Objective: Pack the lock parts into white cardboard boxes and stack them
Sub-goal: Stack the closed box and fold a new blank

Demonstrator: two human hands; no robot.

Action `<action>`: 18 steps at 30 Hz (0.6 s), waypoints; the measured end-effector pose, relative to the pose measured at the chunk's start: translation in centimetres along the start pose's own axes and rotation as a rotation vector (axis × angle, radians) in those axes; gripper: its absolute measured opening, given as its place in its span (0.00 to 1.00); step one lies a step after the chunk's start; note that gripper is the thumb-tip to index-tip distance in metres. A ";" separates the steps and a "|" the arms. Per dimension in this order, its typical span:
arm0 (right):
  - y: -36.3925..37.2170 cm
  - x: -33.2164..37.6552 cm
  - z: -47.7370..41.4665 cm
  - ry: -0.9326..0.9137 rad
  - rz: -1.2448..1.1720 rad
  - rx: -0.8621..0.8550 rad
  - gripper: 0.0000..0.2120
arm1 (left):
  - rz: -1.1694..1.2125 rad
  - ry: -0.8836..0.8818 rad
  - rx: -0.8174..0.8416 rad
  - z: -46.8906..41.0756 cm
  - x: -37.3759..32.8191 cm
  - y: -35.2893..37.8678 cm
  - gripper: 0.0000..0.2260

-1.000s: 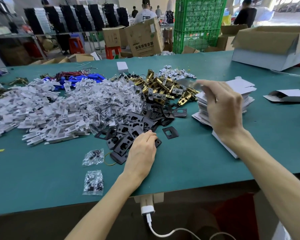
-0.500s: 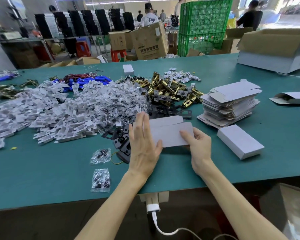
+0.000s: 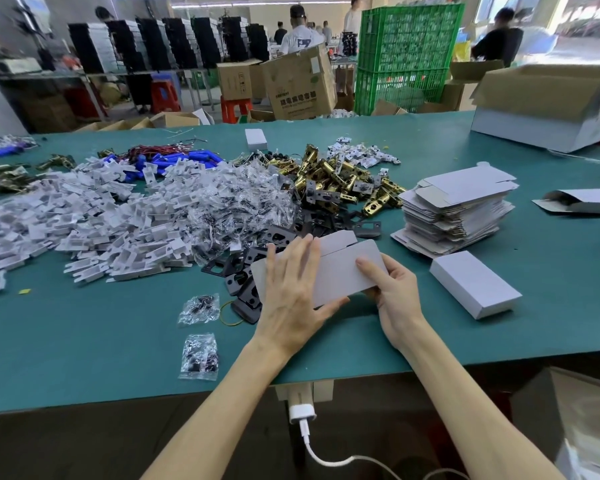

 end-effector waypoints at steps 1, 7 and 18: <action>0.1 0.0 0.1 -0.006 0.006 0.003 0.08 | -0.013 -0.007 -0.007 0.0 0.0 0.0 0.44; 0.6 0.2 0.3 -0.036 0.028 0.079 0.12 | -0.035 -0.077 -0.103 0.1 0.3 -0.5 0.41; 1.4 0.1 1.1 -0.055 0.136 0.239 0.07 | -0.028 -0.119 -0.107 0.2 0.8 0.0 0.43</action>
Point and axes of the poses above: each hand's wrist, its own z-axis away from the middle knuckle, its own y-axis out of the palm, x = y × z, the point moved 5 cm from there along -z, towards the middle knuckle, and after that the axes turned 15 degrees about -x, right-handed, at the moved point
